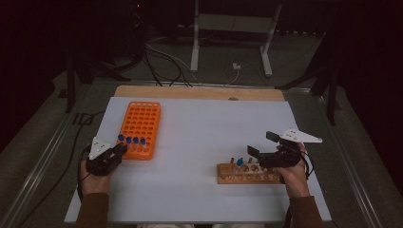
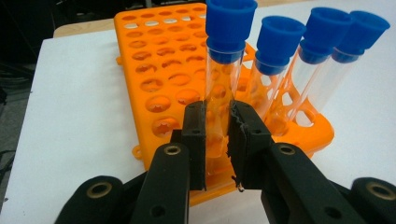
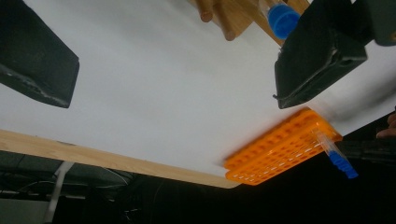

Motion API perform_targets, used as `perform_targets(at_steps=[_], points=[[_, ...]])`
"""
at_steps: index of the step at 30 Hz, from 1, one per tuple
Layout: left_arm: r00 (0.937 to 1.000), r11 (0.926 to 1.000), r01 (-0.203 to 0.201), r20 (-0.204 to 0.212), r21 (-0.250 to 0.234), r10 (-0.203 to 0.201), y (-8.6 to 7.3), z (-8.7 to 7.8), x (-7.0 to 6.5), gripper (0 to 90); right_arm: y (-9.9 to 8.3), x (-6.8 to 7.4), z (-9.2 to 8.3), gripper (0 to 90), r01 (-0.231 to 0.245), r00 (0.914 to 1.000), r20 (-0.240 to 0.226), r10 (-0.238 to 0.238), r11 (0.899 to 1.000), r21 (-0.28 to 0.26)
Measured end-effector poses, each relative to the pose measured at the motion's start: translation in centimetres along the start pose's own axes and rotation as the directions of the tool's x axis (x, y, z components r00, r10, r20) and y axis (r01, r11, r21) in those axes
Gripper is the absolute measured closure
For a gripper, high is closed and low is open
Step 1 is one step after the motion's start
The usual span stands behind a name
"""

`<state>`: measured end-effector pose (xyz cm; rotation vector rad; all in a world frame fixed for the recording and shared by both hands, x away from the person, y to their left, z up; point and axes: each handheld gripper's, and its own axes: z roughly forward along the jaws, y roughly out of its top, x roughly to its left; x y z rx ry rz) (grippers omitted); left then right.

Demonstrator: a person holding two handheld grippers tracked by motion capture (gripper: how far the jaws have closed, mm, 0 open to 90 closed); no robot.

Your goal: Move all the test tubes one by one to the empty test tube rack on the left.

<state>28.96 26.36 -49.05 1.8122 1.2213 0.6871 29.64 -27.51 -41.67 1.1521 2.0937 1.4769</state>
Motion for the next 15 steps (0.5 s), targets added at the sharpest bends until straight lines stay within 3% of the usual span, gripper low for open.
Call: perform_targets(at_steps=[15], points=[[0.9996,0.9987,-0.028,-0.005,0.043,0.029,-0.28,0.45,-0.09,78.1,-0.08,0.06,0.16,0.3,0.006,1.0,-0.005,-0.006,1.0,0.005]])
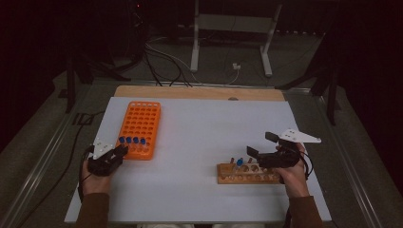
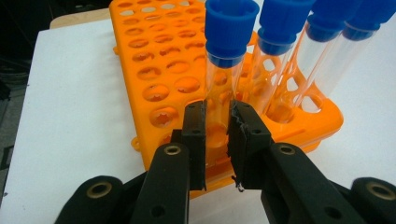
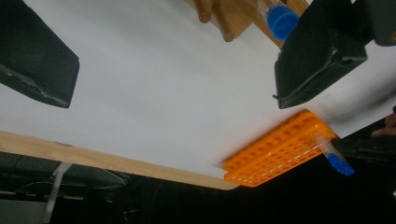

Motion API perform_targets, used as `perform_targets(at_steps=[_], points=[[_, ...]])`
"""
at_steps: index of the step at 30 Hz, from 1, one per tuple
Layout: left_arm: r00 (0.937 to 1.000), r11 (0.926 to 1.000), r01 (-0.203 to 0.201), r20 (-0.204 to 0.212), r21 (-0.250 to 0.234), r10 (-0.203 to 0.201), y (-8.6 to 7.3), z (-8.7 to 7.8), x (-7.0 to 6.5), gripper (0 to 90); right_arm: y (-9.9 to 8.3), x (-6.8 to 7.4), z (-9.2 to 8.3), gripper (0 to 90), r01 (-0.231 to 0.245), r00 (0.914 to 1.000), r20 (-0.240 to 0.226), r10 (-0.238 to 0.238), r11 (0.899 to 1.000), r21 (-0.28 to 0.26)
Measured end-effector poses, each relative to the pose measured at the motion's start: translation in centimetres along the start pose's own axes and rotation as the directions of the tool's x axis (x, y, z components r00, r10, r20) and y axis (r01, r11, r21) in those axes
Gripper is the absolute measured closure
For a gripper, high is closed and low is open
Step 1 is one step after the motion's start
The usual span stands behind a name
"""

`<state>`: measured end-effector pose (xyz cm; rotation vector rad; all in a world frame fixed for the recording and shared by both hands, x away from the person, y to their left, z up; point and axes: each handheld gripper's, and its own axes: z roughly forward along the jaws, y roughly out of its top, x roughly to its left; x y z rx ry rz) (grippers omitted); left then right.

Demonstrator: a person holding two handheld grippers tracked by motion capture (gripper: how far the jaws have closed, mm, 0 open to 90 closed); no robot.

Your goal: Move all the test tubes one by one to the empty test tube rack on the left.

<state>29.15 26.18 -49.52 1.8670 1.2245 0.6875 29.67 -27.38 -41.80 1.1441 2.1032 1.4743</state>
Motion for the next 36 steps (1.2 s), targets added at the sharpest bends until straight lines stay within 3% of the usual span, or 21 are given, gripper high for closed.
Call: perform_targets(at_steps=[13,19,24,28,30,33,35,36], points=[[1.0,1.0,0.009,0.003,0.001,-0.009,0.0,0.0,0.0,78.0,-0.1,0.2,0.2,0.3,0.004,1.0,-0.006,-0.004,1.0,0.003],[0.9988,0.9986,0.048,0.014,-0.022,-0.047,0.0,-0.6,0.3,73.9,0.0,0.2,0.2,0.3,0.005,1.0,-0.006,-0.005,1.0,0.004],[0.9941,0.9905,0.099,0.054,-0.095,-0.094,0.2,-1.8,0.6,59.4,0.0,0.2,0.3,0.3,0.006,1.0,-0.007,-0.006,1.0,0.008],[0.9884,0.9788,0.137,0.086,-0.152,-0.125,0.7,-2.7,0.4,38.7,0.1,0.3,0.3,0.3,0.016,0.9998,-0.013,-0.015,1.0,0.009],[0.986,0.9749,0.15,0.097,-0.164,-0.136,1.0,-3.0,0.0,25.9,0.4,0.3,0.2,0.3,0.012,0.9998,-0.016,-0.012,1.0,-0.002],[0.9866,0.9761,0.14,0.107,-0.166,-0.123,1.4,-3.2,-0.8,14.3,0.3,0.6,0.3,0.3,0.02,0.9995,-0.025,-0.02,1.0,0.01],[0.983,0.9759,0.148,0.133,-0.161,-0.127,1.7,-3.3,-1.2,2.7,0.5,0.7,0.3,0.3,0.031,0.999,-0.032,-0.031,0.999,0.008],[0.9805,0.9749,0.154,0.147,-0.161,-0.13,1.7,-3.3,-1.4,1.4,0.5,0.8,0.3,0.3,0.026,0.999,-0.037,-0.025,1.0,0.008]])
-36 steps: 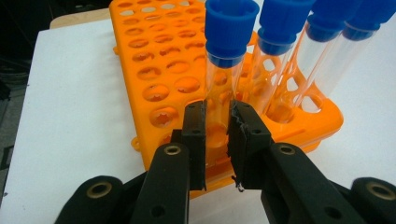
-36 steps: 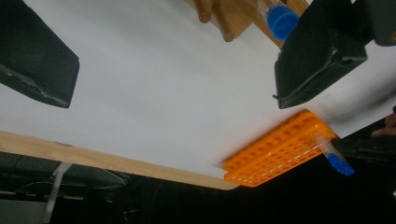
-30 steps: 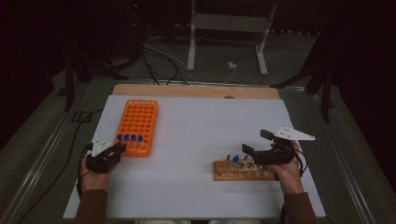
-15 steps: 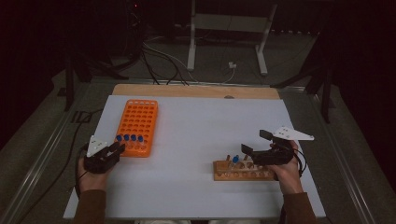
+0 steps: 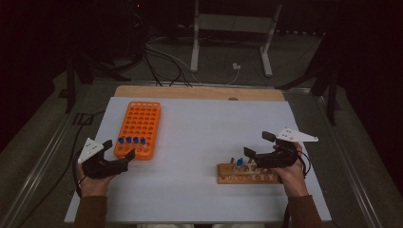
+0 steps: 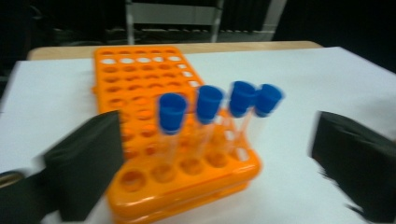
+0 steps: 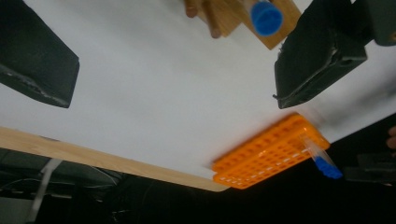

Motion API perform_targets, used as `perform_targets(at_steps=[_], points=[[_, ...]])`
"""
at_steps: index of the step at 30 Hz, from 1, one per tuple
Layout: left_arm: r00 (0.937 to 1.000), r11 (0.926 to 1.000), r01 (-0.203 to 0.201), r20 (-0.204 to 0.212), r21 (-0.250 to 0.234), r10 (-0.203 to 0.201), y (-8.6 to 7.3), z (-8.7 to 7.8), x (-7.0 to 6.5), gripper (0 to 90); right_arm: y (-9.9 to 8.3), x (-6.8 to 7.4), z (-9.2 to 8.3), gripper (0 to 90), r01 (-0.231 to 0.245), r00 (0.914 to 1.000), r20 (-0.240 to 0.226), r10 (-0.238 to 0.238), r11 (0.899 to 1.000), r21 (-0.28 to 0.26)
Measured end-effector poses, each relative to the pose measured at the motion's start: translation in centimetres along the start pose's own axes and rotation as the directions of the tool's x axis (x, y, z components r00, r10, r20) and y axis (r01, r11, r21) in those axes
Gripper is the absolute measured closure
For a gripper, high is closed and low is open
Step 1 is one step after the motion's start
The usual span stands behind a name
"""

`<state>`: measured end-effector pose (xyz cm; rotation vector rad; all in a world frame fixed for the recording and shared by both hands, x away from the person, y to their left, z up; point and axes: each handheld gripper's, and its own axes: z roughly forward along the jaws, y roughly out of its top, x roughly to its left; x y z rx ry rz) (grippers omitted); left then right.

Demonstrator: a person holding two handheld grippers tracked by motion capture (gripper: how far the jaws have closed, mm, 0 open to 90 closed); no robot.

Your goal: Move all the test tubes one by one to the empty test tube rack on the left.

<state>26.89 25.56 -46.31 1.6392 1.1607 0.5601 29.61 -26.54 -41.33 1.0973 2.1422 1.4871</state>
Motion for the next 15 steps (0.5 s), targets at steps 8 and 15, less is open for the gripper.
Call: perform_targets(at_steps=[8,15], points=[[0.9993,0.9992,-0.038,-0.002,-0.012,0.038,0.4,-0.2,-1.1,1.2,0.0,1.2,0.1,1.7,0.05,0.9977,-0.047,-0.048,0.998,0.044],[0.9992,0.9987,-0.039,-0.009,-0.033,0.038,0.4,-0.4,-1.1,1.1,0.0,2.2,0.0,6.2,0.101,0.9915,-0.091,-0.093,0.992,0.08]])
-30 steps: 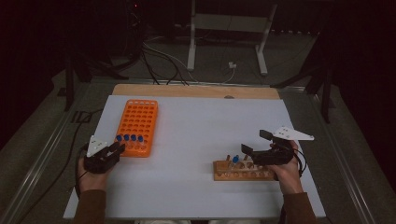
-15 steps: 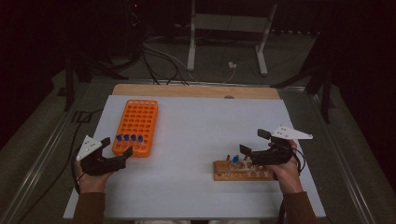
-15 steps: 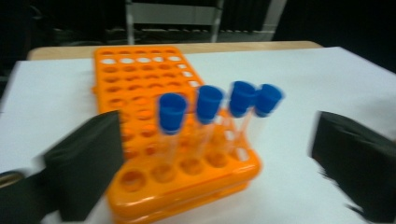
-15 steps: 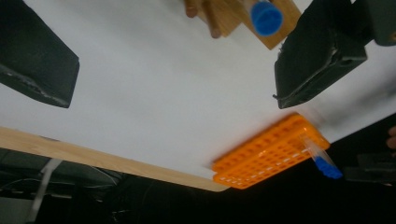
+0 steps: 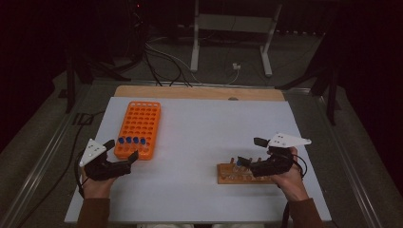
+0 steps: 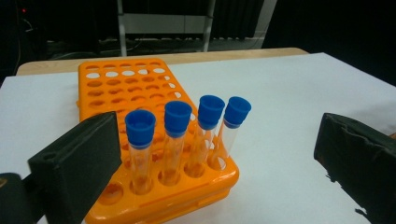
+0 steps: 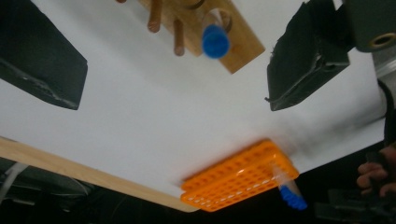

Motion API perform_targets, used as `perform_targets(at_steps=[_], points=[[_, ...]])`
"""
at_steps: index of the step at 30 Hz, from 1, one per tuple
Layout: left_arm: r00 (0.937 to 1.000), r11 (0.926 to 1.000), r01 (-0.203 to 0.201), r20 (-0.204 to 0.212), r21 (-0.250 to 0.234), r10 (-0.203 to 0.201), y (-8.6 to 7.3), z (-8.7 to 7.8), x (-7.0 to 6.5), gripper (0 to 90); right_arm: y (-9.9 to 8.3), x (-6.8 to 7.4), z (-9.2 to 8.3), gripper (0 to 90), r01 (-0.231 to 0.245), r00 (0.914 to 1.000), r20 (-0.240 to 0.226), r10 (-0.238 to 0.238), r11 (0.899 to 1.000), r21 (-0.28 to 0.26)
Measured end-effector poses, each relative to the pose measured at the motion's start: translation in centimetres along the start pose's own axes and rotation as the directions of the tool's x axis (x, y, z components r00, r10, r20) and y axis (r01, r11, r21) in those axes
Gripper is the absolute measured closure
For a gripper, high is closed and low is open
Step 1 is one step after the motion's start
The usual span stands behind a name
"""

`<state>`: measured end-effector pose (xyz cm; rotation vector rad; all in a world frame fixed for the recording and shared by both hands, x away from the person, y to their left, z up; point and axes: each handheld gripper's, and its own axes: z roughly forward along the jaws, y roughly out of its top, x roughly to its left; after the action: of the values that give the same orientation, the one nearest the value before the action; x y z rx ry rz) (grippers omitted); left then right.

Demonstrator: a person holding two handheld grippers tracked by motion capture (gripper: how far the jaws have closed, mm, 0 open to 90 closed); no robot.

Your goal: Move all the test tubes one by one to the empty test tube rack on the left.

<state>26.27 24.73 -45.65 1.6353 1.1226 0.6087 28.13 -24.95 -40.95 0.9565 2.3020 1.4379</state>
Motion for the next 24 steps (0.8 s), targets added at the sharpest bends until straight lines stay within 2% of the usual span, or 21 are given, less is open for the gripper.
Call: perform_targets(at_steps=[2,4,7,17,21,24], points=[[1.0,1.0,0.001,-0.003,0.005,-0.001,0.0,0.1,0.0,0.7,-0.1,0.2,0.1,7.3,0.014,0.9998,-0.012,-0.014,1.0,0.013],[1.0,0.9999,0.003,0.007,0.01,-0.003,0.0,0.2,0.0,0.6,-0.4,0.4,0.2,12.2,0.019,0.9997,-0.016,-0.019,1.0,0.022],[1.0,0.9999,0.007,0.001,0.01,-0.007,0.0,0.2,-0.1,0.6,-1.0,0.6,0.4,17.6,0.023,0.9995,-0.024,-0.022,0.999,0.033],[0.9996,0.9995,0.026,-0.007,0.02,-0.026,-0.1,0.3,0.2,0.6,-3.2,1.1,1.2,54.1,0.054,0.9975,-0.051,-0.049,0.995,0.09],[0.9996,0.9994,0.026,-0.007,0.022,-0.026,-0.2,0.3,0.2,0.7,-3.8,1.1,1.7,64.6,0.063,0.996,-0.07,-0.055,0.992,0.106],[0.9995,0.9992,0.031,-0.004,0.024,-0.031,-0.2,0.4,0.2,0.7,-4.0,1.3,1.9,70.9,0.078,0.9952,-0.067,-0.071,0.991,0.106]])
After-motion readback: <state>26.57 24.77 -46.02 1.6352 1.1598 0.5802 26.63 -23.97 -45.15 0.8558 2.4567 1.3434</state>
